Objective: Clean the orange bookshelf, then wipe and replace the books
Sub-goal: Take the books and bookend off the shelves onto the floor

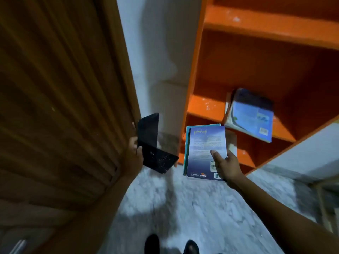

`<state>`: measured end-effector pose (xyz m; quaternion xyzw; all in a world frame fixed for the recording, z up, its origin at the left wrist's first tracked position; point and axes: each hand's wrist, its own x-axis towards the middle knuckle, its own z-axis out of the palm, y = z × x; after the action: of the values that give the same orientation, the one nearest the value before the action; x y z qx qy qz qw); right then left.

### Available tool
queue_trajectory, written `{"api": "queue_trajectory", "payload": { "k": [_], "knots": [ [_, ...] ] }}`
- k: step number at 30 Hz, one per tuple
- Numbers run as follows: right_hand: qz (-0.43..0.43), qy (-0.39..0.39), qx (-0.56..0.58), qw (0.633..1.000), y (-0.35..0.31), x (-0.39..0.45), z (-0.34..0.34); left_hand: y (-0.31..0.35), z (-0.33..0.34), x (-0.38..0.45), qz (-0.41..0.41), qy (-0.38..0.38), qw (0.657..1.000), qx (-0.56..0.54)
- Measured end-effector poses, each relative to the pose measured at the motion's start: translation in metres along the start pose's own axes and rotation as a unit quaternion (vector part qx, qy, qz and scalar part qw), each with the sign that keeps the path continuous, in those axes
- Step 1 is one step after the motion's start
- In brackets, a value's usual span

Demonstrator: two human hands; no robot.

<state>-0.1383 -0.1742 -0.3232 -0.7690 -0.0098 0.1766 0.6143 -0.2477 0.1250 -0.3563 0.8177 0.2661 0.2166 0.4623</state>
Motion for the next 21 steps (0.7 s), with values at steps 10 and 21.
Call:
{"api": "queue_trajectory", "payload": {
  "k": [10, 21],
  "knots": [
    [0.141, -0.016, -0.074, 0.987, 0.260, 0.061, 0.048, -0.195, 0.116, -0.061, -0.096, 0.005, 0.994, 0.055],
    [0.320, 0.061, -0.132, 0.936, 0.574, 0.101, 0.104, -0.466, 0.261, -0.116, -0.125, 0.000, 0.990, 0.068]
  ]
}}
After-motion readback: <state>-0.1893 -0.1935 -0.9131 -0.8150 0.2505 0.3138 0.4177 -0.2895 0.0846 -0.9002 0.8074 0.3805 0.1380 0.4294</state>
